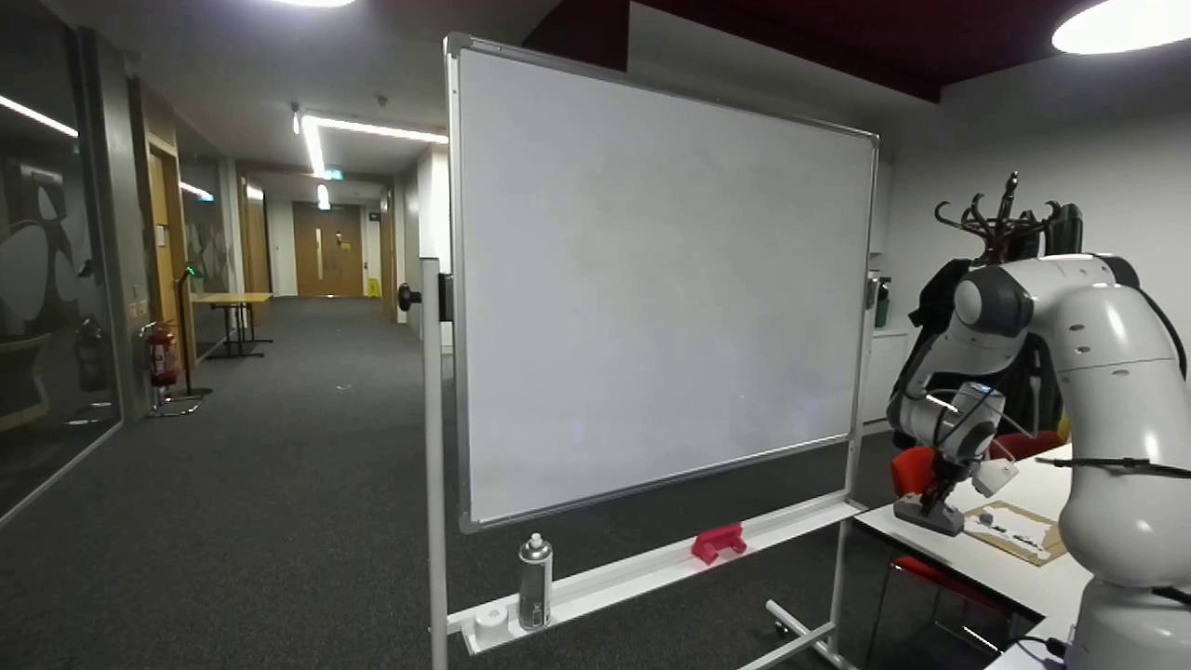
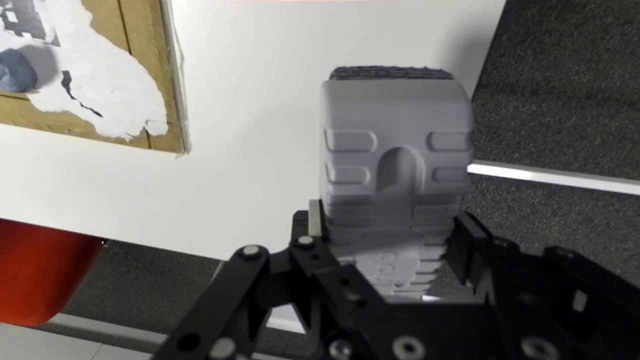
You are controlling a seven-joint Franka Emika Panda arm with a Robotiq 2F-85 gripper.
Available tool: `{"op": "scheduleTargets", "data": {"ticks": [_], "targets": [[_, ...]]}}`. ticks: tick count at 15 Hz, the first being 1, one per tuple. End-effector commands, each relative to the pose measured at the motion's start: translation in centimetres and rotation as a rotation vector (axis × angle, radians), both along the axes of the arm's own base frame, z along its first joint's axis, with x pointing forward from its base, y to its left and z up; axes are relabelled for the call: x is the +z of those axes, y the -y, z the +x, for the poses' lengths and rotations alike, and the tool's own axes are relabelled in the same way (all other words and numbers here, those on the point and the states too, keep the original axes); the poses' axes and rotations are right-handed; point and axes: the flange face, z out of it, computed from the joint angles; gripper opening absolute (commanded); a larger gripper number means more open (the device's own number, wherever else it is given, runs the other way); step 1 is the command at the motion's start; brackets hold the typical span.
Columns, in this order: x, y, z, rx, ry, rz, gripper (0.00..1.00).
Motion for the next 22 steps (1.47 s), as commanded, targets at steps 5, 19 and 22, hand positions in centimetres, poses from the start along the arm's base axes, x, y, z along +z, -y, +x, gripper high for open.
{"op": "scheduleTargets", "data": {"ticks": [5, 19, 22], "targets": [[-4.2, 3.5, 1.5, 0.03, -0.027, -0.005, 0.34], [-3.5, 2.3, 2.2, 0.014, 0.024, 0.098, 1.0], [-1.8, 2.0, 1.3, 0.007, 0.042, 0.095, 1.0]]}}
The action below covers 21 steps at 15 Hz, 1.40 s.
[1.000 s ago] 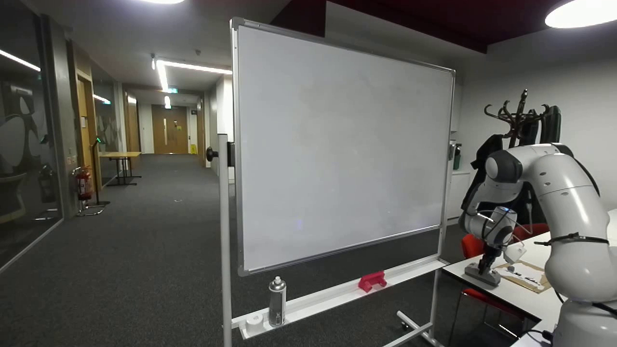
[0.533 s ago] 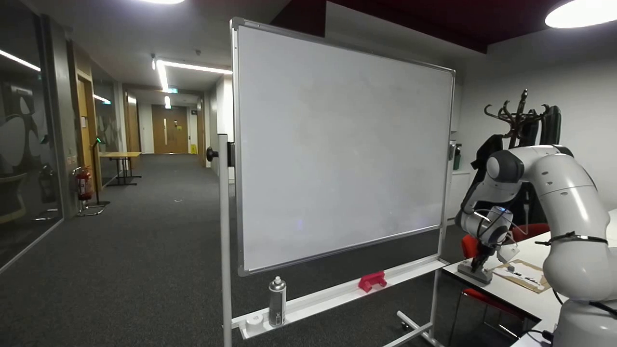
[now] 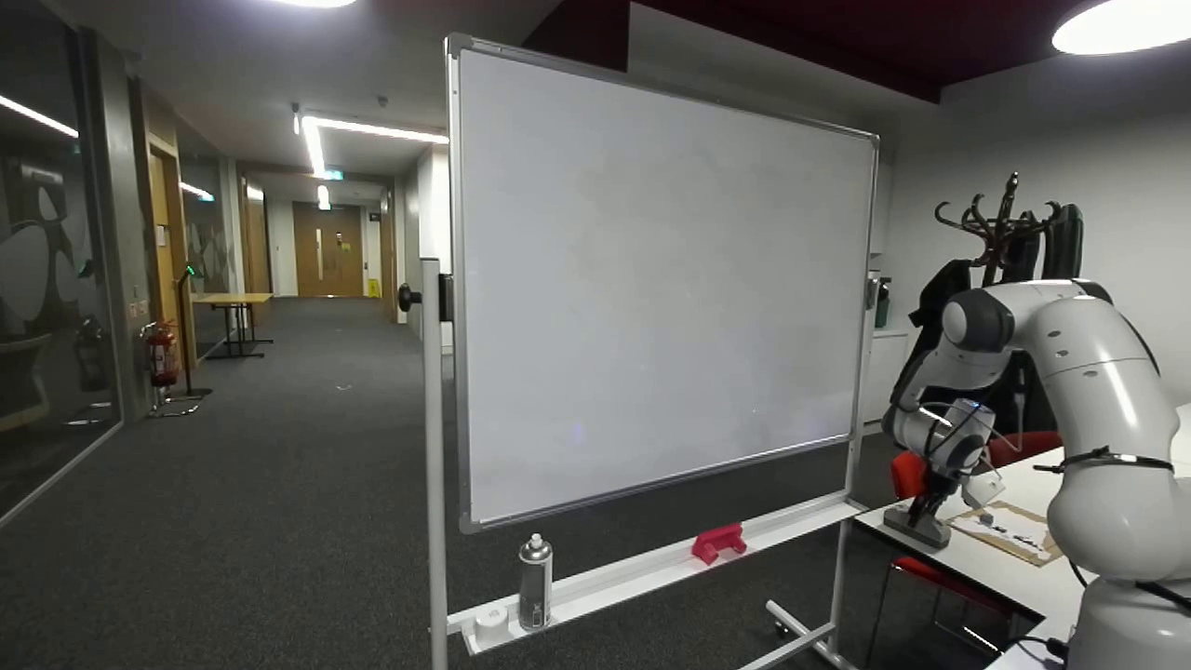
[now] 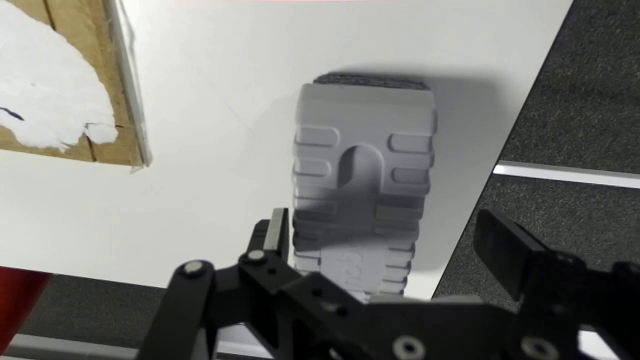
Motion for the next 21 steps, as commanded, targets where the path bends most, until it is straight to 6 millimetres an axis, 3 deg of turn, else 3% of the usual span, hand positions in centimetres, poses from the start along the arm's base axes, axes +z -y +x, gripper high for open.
{"op": "scheduleTargets", "data": {"ticks": [1, 7, 10, 14, 15, 21], "targets": [[4.3, -0.6, -1.7, -0.01, 0.059, 0.004, 1.0], [12.7, -2.6, -3.7, -0.012, 0.179, -0.048, 1.0], [15.1, -4.0, -4.1, -0.01, 0.186, -0.059, 1.0], [15.7, -5.7, -4.2, 0.005, 0.14, -0.066, 1.0], [15.2, -4.5, -3.4, 0.011, 0.142, -0.055, 1.0], [15.0, -5.2, -3.6, 0.011, 0.125, -0.051, 1.0]]}}
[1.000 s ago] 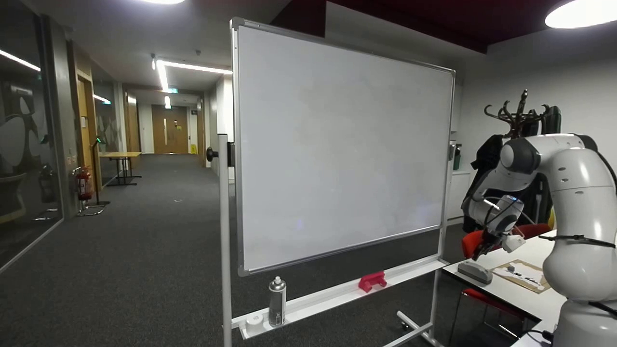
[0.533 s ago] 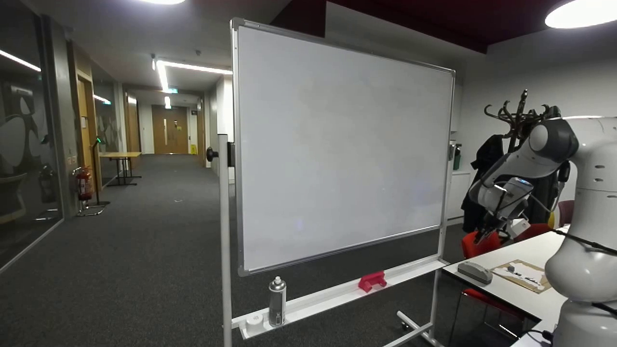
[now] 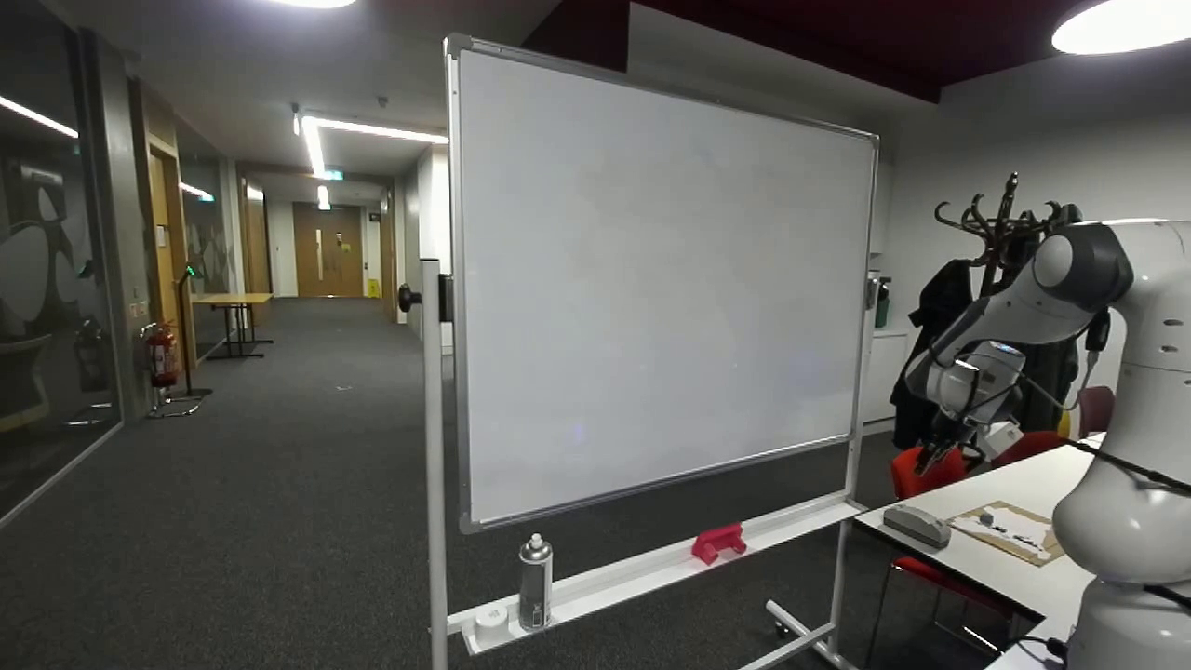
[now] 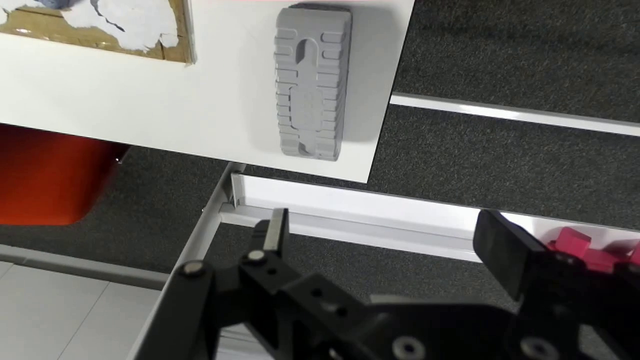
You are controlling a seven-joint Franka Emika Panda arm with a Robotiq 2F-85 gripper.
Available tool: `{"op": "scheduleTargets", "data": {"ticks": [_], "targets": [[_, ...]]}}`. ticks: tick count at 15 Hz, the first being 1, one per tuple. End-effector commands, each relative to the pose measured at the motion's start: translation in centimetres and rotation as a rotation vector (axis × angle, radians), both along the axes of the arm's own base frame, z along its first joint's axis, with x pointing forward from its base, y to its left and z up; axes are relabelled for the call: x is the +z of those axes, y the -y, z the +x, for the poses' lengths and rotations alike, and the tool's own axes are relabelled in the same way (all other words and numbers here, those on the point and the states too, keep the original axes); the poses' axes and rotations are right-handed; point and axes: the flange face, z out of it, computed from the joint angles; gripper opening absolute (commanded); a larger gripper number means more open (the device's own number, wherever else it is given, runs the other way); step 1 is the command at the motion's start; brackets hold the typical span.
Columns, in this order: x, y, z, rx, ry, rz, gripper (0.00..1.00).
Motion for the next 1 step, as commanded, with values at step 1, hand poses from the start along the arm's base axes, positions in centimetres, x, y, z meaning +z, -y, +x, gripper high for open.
{"op": "scheduleTargets", "data": {"ticks": [1], "targets": [[0.0, 0.0, 0.0, 0.0, 0.0, 0.0, 1.0]]}}
